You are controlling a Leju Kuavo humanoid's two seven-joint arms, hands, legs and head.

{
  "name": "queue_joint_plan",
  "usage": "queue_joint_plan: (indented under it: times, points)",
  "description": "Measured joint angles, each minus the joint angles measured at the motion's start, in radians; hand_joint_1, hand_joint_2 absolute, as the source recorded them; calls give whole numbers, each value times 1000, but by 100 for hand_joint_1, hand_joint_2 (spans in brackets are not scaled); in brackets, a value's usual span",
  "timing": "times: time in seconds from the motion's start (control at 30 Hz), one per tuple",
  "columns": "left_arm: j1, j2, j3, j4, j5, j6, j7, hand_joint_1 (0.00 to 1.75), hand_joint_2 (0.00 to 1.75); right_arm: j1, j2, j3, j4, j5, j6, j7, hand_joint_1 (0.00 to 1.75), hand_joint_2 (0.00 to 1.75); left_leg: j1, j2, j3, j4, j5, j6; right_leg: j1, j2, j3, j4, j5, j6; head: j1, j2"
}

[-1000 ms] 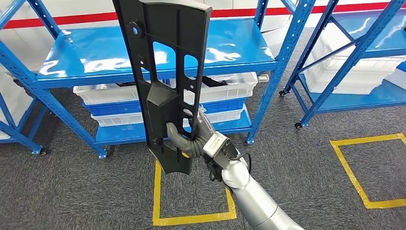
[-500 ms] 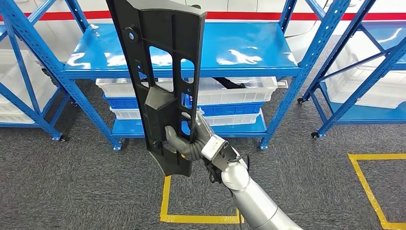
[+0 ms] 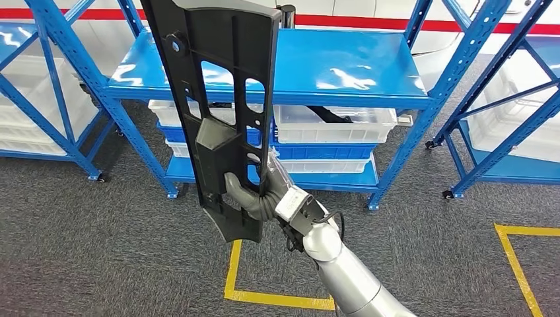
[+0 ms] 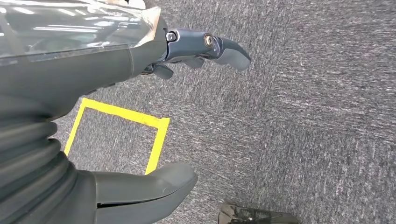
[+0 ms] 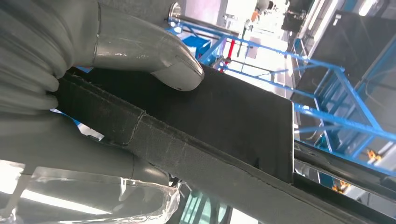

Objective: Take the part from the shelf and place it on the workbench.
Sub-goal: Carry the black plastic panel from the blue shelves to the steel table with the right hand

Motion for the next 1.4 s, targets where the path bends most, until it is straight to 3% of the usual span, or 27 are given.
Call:
queue_joint_plan:
  times: [0.07, 0.13, 0.2, 0.27, 0.3, 0.33, 0.37, 0.43, 0.5, 0.6, 0.67, 0.77, 0.8, 0.83, 0.87, 0.93, 1.0, 1.03, 1.1, 1.17, 1.2, 1.3, 1.33, 1.37, 1.4]
  points:
    - [-1, 2, 0, 0, -4, 0, 4, 0, 175, -2, 1, 0, -1, 0, 0, 0, 175, 175, -5, -12, -3, -8, 2, 12, 3, -13, 1, -2, 0, 11, 2, 0]
    - [-1, 3, 0, 0, -5, -1, 8, 0, 175, -3, 1, 0, -3, 1, 0, 0, 175, 175, -3, -27, -1, -17, 11, 26, 1, -3, -6, 14, -13, 20, 3, 0]
    - [-2, 5, 0, 0, -6, -1, 9, 0, 175, -3, 0, -2, -5, 1, 0, 0, 175, 175, 1, -42, 0, -24, 19, 38, -2, 32, -46, 102, -60, 15, 4, 0]
    - [-2, 6, 0, 0, -7, -2, 10, 0, 175, 1, -4, -4, -5, 0, 0, 0, 175, 175, 1, -61, -5, -23, 23, 43, -5, 53, -110, 242, -115, 9, 6, 0]
    - [-2, 7, 0, 0, -7, -3, 10, 0, 175, 3, -7, -4, -5, 0, 0, 0, 175, 175, 1, -72, -6, -23, 24, 43, -6, 57, -132, 287, -127, 12, 6, 0]
    - [-1, 7, 0, 0, -7, -3, 10, 0, 175, 5, -9, -4, -5, 0, 0, 0, 175, 175, 1, -82, -6, -23, 25, 43, -6, 59, -134, 293, -123, 18, 6, 0]
    - [-1, 6, 0, 0, -7, -3, 10, 0, 175, 6, -10, -4, -5, 0, 0, 0, 175, 175, 2, -92, -6, -22, 25, 42, -7, 60, -116, 257, -104, 27, 6, 0]
    - [-1, 6, 0, 0, -7, -4, 9, 0, 175, 6, -10, -4, -5, 0, 0, 0, 175, 175, 0, -110, -7, -18, 26, 35, -13, 80, -47, 113, -49, 43, 6, 0]
    - [-1, 6, 0, 0, -6, -3, 7, 0, 175, 6, -11, -5, -5, -1, 0, 0, 175, 175, -3, -124, -14, -12, 25, 24, -17, 99, -4, 18, -15, 40, 5, 0]
    - [1, 8, 0, 0, -5, -2, 2, 0, 175, 8, -11, -5, -6, -2, 0, 1, 175, 175, 2, -132, -22, -10, 26, 5, -15, 92, -2, 7, -6, 18, 4, 0]
    - [2, 9, 0, 0, -4, -2, -2, 0, 175, 7, -10, -5, -7, -2, 0, 0, 175, 175, 3, -105, -40, 28, -1, -5, -21, 80, 1, 3, -1, 2, 2, 0]
    - [0, 9, 0, 0, -4, -2, -4, 0, 175, 9, -9, -5, -7, -2, 0, 0, 175, 175, 7, -59, -124, 211, -97, -17, -17, 58, 1, 2, -2, -9, -2, 0]
    - [0, 9, 0, 0, -4, -2, -5, 0, 175, 9, -9, -4, -7, -2, 0, 0, 175, 175, 8, -56, -148, 261, -114, -19, -15, 50, 0, 2, -2, -9, -2, 0]
    - [0, 9, 0, 0, -3, -2, -5, 0, 175, 10, -10, -4, -7, -2, 0, 0, 175, 175, 9, -54, -155, 277, -112, -20, -14, 43, 0, 2, -3, -9, -2, 0]
    - [0, 9, 0, 0, -1, -2, -5, 0, 175, 10, -10, -4, -7, -2, 0, 0, 175, 175, 10, -51, -141, 251, -91, -19, -13, 36, 1, 2, -3, -9, -2, 0]
    - [0, 10, 1, 0, 10, -1, -10, 0, 175, 9, -10, -4, -8, -2, 0, 0, 175, 175, 9, -29, -69, 116, -29, -13, -12, 26, 3, 2, -4, -8, -2, 0]
    - [-2, 10, 3, 0, 25, -1, -16, 0, 175, 9, -11, -4, -8, -2, 0, 0, 175, 175, 4, -8, -17, 15, 2, -3, -4, 17, 2, 3, -7, -3, 0, 0]
    - [-3, 9, 5, 0, 30, 0, -18, 0, 175, 9, -12, -3, -9, -2, 0, 0, 175, 175, 0, -4, -10, -2, 3, 2, -1, 13, 2, 3, -8, 0, 0, 0]
    - [-4, 7, 8, 0, 36, 0, -17, 0, 175, 8, -14, -3, -9, -5, 1, 0, 175, 175, -2, -20, -12, -6, 7, 13, 3, 2, 2, 2, -10, 10, 2, 0]
    - [-4, 4, 9, 0, 35, 0, -12, 0, 175, 5, -15, -3, -9, -11, 4, -1, 175, 175, 1, -33, -8, -16, 15, 27, 2, 13, -9, 29, -29, 16, 2, 0]
    - [-5, 3, 9, 0, 35, 0, -9, 0, 175, 4, -17, -2, -9, -15, 5, -2, 175, 175, 3, -40, -5, -21, 19, 33, 2, 26, -27, 72, -51, 15, 3, 0]
    - [-5, 0, 9, 0, 30, -1, -3, 0, 175, 4, -25, -2, -3, -21, 6, -5, 175, 175, 4, -66, -7, -22, 21, 39, -4, 56, -121, 269, -130, 9, 5, 0]
    - [-5, -1, 9, 0, 29, -2, -2, 0, 175, 5, -28, -2, 0, -22, 6, -6, 175, 175, 4, -77, -7, -21, 21, 39, -5, 59, -137, 300, -135, 15, 5, 0]
    - [-4, -2, 9, 0, 28, -2, -1, 0, 175, 5, -31, -1, 2, -22, 6, -6, 175, 175, 4, -87, -7, -21, 21, 38, -7, 60, -133, 287, -123, 24, 5, 0]
    - [-4, -3, 9, 0, 28, -2, -1, 0, 175, 4, -32, -1, 3, -22, 6, -6, 175, 175, 5, -97, -6, -19, 21, 37, -11, 63, -109, 235, -97, 35, 4, 0]
